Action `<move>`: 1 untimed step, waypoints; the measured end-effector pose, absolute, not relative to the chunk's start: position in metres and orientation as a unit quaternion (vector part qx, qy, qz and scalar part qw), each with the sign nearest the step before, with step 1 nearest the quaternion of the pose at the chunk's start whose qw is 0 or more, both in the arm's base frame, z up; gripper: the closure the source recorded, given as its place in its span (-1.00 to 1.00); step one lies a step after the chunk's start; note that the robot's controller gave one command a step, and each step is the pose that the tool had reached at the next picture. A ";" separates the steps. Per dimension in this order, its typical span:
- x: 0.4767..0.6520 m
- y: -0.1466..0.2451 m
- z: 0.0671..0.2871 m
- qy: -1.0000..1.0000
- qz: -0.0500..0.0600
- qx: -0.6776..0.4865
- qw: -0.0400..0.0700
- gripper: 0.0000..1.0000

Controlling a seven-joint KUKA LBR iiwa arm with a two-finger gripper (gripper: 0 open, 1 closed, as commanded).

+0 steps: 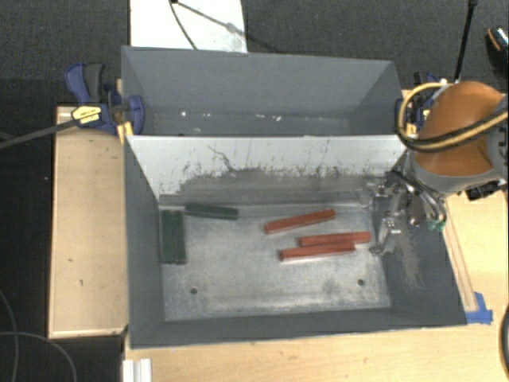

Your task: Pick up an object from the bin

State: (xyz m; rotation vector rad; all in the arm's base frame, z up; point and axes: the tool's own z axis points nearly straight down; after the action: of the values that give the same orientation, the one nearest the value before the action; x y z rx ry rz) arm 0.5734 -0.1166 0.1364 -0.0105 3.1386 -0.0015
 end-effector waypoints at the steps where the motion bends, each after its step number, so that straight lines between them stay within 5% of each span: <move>1: 0.583 -0.038 0.067 0.999 0.002 -0.035 -0.001 -1.00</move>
Offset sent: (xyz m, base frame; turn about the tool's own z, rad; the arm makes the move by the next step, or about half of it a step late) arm 0.0098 0.0725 -0.0664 -0.0569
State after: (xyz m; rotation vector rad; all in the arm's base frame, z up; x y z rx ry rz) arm 0.5830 -0.0383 0.0672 -0.1109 3.1414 0.0076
